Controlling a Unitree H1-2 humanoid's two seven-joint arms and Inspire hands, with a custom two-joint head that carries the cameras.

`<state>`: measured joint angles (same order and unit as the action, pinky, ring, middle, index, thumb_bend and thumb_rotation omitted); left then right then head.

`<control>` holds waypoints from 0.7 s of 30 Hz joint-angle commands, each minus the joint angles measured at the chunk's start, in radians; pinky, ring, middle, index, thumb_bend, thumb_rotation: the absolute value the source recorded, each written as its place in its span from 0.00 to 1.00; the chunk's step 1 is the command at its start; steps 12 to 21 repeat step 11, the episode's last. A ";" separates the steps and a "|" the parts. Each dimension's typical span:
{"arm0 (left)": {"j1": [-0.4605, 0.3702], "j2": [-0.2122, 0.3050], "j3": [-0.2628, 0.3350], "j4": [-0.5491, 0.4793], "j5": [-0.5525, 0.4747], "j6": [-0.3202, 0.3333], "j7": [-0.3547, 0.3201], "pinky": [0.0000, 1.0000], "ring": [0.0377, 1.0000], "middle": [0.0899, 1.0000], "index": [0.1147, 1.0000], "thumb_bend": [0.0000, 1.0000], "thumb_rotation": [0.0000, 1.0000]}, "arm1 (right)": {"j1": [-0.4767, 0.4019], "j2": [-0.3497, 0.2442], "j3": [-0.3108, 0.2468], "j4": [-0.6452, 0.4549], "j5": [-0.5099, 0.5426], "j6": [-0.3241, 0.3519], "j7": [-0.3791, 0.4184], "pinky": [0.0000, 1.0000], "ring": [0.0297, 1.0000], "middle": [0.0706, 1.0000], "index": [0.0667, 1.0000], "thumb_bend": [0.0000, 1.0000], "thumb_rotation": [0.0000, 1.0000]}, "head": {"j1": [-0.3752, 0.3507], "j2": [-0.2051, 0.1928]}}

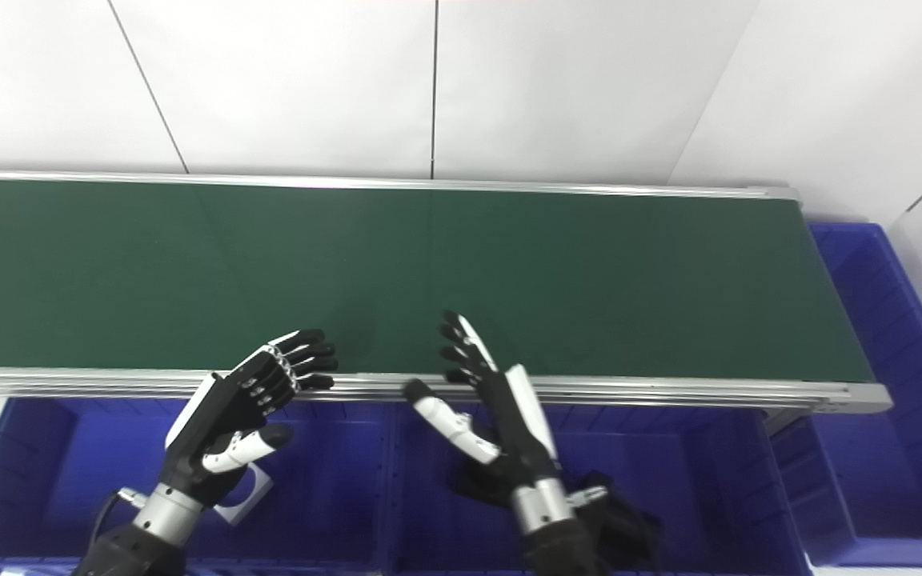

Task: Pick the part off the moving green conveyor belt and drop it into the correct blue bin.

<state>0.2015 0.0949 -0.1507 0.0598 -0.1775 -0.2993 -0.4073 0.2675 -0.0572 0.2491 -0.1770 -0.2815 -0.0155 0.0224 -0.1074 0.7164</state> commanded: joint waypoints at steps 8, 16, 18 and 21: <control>-0.018 -0.019 -0.012 0.025 0.025 -0.074 0.022 0.72 0.77 0.79 0.80 0.86 0.48 | 0.034 -0.007 -0.001 -0.016 0.072 -0.177 0.000 0.74 0.85 0.89 0.95 0.60 0.70 | 0.013 -0.039; -0.017 -0.020 -0.015 0.030 0.029 -0.081 0.023 0.73 0.77 0.79 0.81 0.86 0.48 | 0.049 -0.018 -0.002 -0.020 0.069 -0.199 0.001 0.74 0.85 0.89 0.95 0.60 0.69 | 0.016 -0.043; -0.017 -0.020 -0.015 0.030 0.029 -0.081 0.023 0.73 0.77 0.79 0.81 0.86 0.48 | 0.049 -0.018 -0.002 -0.020 0.069 -0.199 0.001 0.74 0.85 0.89 0.95 0.60 0.69 | 0.016 -0.043; -0.017 -0.020 -0.015 0.030 0.029 -0.081 0.023 0.73 0.77 0.79 0.81 0.86 0.48 | 0.049 -0.018 -0.002 -0.020 0.069 -0.199 0.001 0.74 0.85 0.89 0.95 0.60 0.69 | 0.016 -0.043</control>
